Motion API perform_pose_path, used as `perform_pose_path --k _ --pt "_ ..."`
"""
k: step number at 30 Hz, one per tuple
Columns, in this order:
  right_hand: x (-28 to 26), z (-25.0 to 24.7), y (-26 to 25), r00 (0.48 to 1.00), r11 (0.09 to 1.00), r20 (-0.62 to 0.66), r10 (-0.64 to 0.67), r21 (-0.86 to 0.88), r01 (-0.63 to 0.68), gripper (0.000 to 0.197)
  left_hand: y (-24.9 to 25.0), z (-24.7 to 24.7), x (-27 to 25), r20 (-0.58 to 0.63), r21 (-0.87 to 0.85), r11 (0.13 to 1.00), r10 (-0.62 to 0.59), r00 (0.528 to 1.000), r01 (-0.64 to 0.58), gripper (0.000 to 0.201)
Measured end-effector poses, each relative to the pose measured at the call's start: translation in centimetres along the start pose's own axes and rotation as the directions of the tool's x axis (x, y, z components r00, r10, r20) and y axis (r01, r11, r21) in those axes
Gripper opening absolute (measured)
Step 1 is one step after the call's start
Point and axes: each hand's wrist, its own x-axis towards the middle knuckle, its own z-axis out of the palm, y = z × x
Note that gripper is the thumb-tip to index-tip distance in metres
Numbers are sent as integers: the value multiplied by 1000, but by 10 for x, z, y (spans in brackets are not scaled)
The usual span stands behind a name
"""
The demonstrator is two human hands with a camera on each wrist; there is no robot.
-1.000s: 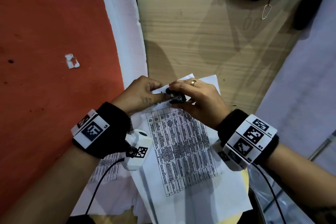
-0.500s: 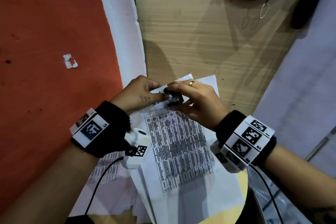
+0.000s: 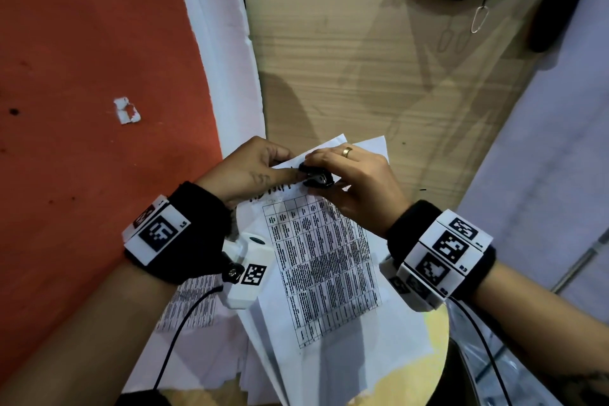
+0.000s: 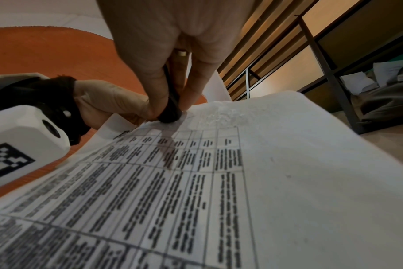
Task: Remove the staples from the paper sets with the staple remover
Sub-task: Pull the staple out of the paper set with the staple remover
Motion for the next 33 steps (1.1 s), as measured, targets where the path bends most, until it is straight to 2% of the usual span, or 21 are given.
perform_pose_path --k 3,6,11,13,15,18,19,20,22,25,27,33 --pt "2 -1 -1 1000 1000 2 4 9 -4 23 -1 -1 0 7 -20 1000 19 1000 -19 16" --pt "3 -3 -1 999 998 8 41 47 -41 25 -5 -4 0 13 -32 999 15 1000 -15 8" --pt "2 -6 -2 980 940 6 198 282 -192 39 -9 -7 -5 -8 -57 998 10 1000 -10 9" --pt "1 -11 -2 957 900 -14 288 344 -266 34 -11 -8 -8 -27 -53 999 -7 1000 6 7" --pt "-1 -13 -4 899 807 -43 435 462 -368 23 -13 -9 -10 -48 -68 997 -36 998 33 6" --pt "-2 -7 -5 772 549 26 635 689 -474 16 -15 -6 -10 -57 -96 993 -68 996 63 7" --pt "-2 -3 -6 758 548 35 651 670 -501 14 -16 -4 -10 -56 -110 992 -72 996 66 6" --pt "-1 0 -7 766 601 26 642 604 -524 13 -16 -2 -9 -58 -118 991 -71 996 64 4" --pt "0 9 -10 809 733 5 588 419 -535 11 -16 2 -8 -63 -123 991 -58 996 50 6" --pt "3 17 -12 880 859 -44 473 247 -449 15 -15 5 -7 -59 -159 987 -41 997 31 8" --pt "3 21 -9 900 885 -55 432 217 -412 18 -15 7 -7 -62 -194 980 -51 997 38 10" --pt "1 22 -6 899 881 -49 435 228 -414 19 -15 10 -3 -134 -169 983 -89 987 66 12"
